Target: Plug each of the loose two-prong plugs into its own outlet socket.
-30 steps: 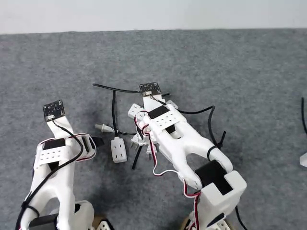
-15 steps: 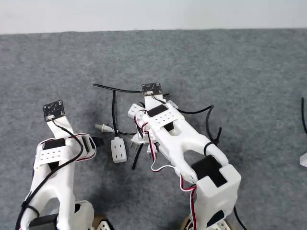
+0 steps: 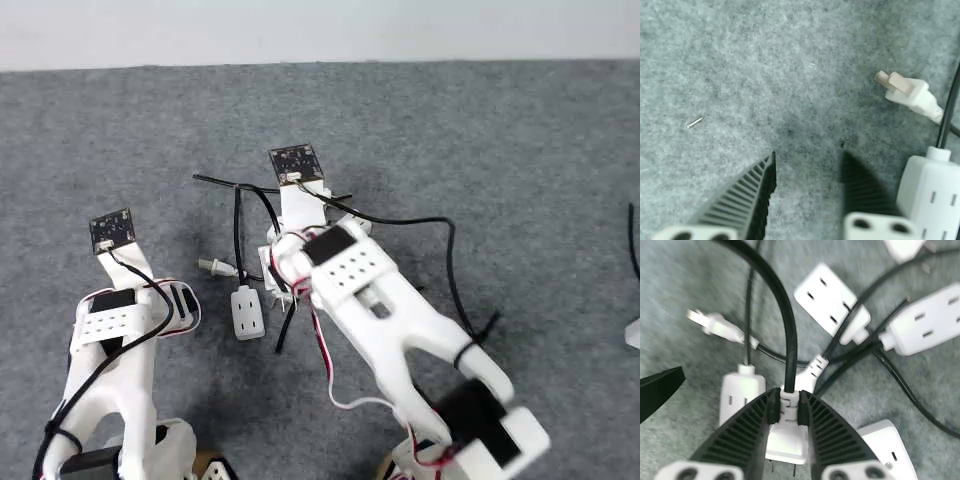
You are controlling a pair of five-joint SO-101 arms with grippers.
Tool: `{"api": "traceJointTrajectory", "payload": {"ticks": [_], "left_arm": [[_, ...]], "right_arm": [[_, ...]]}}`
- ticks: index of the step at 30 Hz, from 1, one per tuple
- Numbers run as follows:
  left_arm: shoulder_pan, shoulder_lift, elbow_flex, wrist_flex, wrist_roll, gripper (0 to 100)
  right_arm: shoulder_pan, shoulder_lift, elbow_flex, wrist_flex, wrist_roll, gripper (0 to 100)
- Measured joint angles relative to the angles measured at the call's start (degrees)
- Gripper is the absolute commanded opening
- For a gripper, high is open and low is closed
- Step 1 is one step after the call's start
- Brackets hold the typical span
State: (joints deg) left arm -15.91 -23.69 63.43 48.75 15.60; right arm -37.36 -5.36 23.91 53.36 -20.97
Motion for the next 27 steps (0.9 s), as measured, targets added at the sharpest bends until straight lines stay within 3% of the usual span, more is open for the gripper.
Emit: {"api": "traceJointTrajectory", "payload": {"ticks": [9,13,18,22,27], "left_arm": [[2.11,3.87,-1.14,0.79,-7.12,1],[2.64,12.22,-8.35,6.24,-12.04,1],[3.96,16.09,-14.42,16.53,-31.03,1],[3.87,14.15,-12.40,17.76,-50.29,1],[5.45,6.15,-6.15,17.76,-58.55,1]], "right_arm": [[-5.01,-11.43,8.97,-4.48,1.23,0.8],[-7.38,-15.38,12.04,-4.84,2.64,0.8],[-7.82,-16.26,12.22,-4.92,3.78,0.8],[-7.82,-16.26,12.22,-4.92,3.87,0.8],[-10.37,-16.26,12.22,-4.92,3.87,0.8]]}}
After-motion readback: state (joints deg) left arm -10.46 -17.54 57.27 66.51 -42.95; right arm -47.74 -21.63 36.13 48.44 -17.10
